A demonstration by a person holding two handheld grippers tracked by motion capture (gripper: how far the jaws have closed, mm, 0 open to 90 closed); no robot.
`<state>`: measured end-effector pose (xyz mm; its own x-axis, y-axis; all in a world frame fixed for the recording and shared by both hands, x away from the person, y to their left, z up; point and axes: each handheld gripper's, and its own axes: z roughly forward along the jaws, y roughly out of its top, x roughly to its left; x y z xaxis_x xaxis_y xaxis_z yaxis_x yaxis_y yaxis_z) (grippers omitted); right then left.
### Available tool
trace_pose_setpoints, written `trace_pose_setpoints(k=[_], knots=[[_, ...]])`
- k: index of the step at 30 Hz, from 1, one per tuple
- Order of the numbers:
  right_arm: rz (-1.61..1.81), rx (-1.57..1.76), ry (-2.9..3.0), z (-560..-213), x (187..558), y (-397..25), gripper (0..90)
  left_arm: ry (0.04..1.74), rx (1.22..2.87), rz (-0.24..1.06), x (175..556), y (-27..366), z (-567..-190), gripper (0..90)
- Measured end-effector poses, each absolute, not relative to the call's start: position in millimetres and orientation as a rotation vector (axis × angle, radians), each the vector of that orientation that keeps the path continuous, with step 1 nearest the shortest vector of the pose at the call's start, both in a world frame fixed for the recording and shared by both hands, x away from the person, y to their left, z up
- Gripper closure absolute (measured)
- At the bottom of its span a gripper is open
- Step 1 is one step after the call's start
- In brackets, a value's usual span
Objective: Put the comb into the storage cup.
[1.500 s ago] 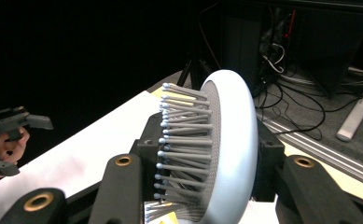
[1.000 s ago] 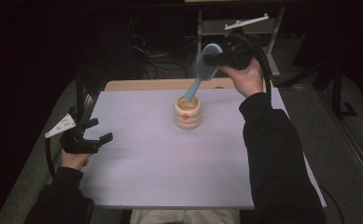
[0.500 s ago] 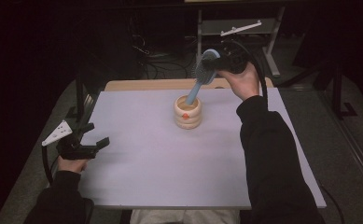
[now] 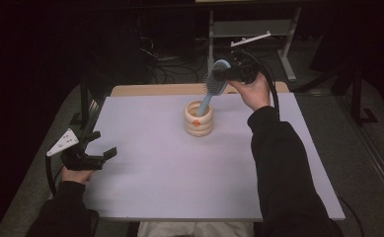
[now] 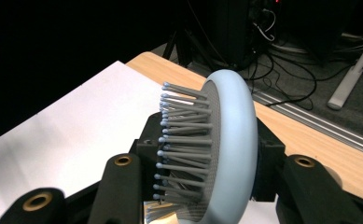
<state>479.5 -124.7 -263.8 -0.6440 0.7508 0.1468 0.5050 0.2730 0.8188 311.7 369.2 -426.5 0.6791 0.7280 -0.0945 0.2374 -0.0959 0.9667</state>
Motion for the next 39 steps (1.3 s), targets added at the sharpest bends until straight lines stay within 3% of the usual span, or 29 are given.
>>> trace_pose_setpoints(k=[39], knots=[[1.334, 1.269, 2.350, -315, 503, -107, 55.0, 0.831, 1.643, 0.501, 311, 375, -422, 0.0]])
